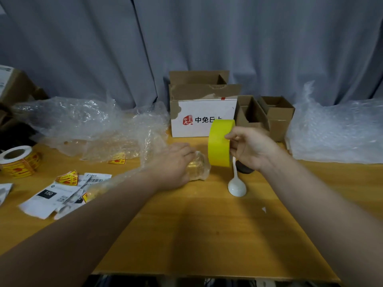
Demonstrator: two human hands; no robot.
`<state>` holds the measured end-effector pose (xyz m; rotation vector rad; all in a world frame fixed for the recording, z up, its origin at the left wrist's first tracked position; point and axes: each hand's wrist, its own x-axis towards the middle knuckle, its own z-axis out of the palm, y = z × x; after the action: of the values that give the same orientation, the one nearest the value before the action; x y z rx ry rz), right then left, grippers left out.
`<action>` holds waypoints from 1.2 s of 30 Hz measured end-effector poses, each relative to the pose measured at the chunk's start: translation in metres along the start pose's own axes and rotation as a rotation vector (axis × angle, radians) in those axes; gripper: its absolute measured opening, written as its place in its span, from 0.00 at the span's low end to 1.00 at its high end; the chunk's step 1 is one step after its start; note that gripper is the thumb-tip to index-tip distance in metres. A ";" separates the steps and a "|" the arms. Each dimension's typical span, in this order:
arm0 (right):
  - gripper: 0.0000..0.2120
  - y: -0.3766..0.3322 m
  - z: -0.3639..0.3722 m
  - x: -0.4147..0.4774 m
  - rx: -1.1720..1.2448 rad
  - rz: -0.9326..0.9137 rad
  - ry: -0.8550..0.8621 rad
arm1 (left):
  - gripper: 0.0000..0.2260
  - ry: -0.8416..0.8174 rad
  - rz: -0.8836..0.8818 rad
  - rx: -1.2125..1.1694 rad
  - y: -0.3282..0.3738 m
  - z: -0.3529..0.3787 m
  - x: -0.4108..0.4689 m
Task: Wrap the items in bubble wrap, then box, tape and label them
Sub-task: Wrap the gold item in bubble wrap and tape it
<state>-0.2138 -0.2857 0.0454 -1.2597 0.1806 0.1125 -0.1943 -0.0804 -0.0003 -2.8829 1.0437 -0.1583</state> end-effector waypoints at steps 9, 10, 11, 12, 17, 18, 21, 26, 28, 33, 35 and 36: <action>0.27 0.025 0.009 -0.008 -0.397 -0.070 0.071 | 0.17 0.265 -0.030 -0.333 0.003 0.024 -0.011; 0.34 0.025 0.008 -0.007 -0.476 -0.116 0.122 | 0.16 0.272 -0.009 -0.332 0.001 0.024 -0.010; 0.39 0.024 0.008 -0.007 -0.528 -0.159 0.173 | 0.16 0.275 0.017 -0.334 -0.001 0.024 -0.009; 0.41 0.022 0.008 -0.010 -0.545 -0.193 0.198 | 0.16 0.271 0.038 -0.341 -0.004 0.023 -0.007; 0.11 0.020 0.017 -0.034 -0.597 -0.112 0.087 | 0.19 0.208 0.048 -0.455 -0.014 0.015 -0.001; 0.08 0.023 0.019 -0.036 -0.619 -0.089 0.080 | 0.21 0.186 0.021 -0.493 -0.014 0.012 -0.001; 0.02 0.029 0.024 -0.039 -0.665 -0.098 0.112 | 0.26 0.130 0.021 -0.538 -0.014 0.009 -0.002; 0.02 0.032 0.033 -0.035 -0.816 -0.168 0.177 | 0.21 0.053 0.015 -0.615 -0.020 0.006 0.001; 0.06 0.034 0.033 -0.031 -1.024 -0.225 0.231 | 0.17 0.037 0.009 -0.634 -0.022 0.007 0.003; 0.03 0.024 0.033 -0.031 -1.319 -0.453 0.199 | 0.17 0.016 -0.002 -0.672 -0.023 0.005 0.003; 0.02 0.021 0.032 -0.031 -1.346 -0.488 0.138 | 0.17 0.014 -0.012 -0.702 -0.022 0.002 0.003; 0.02 0.020 0.033 -0.030 -1.365 -0.506 0.123 | 0.17 0.015 -0.020 -0.710 -0.022 0.001 0.003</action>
<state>-0.2447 -0.2481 0.0426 -2.6306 -0.1662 -0.3481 -0.1780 -0.0656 0.0008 -3.5070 1.2834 0.2448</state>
